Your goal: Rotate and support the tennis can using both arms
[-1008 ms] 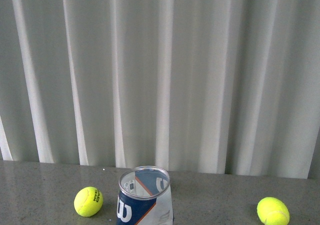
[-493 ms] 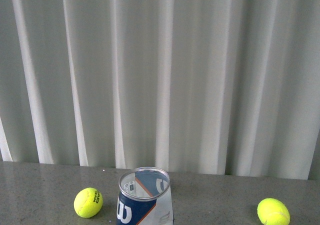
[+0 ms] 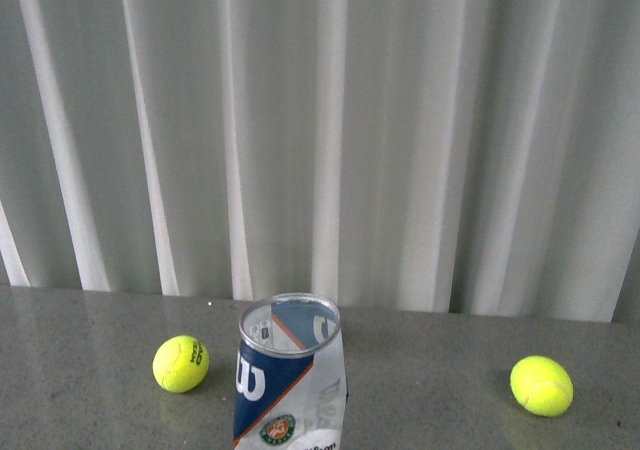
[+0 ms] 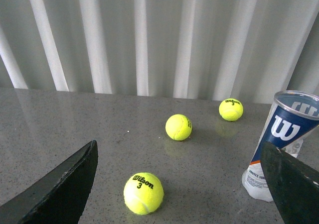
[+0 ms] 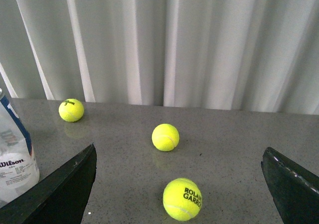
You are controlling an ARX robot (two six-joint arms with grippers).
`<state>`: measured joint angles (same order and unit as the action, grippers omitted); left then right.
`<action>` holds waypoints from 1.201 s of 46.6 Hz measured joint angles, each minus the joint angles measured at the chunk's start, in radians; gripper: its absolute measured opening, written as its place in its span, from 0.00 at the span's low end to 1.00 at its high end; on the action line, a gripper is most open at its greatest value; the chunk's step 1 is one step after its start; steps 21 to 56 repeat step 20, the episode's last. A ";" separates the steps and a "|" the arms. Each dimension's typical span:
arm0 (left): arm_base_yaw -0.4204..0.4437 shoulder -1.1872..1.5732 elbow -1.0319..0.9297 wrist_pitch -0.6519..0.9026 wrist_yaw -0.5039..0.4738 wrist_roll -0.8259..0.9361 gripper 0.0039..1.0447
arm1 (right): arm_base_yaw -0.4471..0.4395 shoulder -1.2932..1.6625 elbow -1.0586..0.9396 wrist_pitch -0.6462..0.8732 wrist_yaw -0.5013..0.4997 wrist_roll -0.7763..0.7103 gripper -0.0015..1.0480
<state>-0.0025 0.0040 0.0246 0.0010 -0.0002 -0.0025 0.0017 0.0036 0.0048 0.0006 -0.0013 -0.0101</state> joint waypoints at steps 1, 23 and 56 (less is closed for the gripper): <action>0.000 0.000 0.000 0.000 0.000 0.000 0.94 | 0.000 0.000 0.000 0.000 0.000 0.000 0.93; 0.000 0.000 0.000 0.000 0.000 0.000 0.94 | 0.000 0.000 0.000 0.000 0.000 0.000 0.93; 0.000 0.000 0.000 0.000 0.000 0.000 0.94 | 0.000 0.000 0.000 0.000 0.000 0.000 0.93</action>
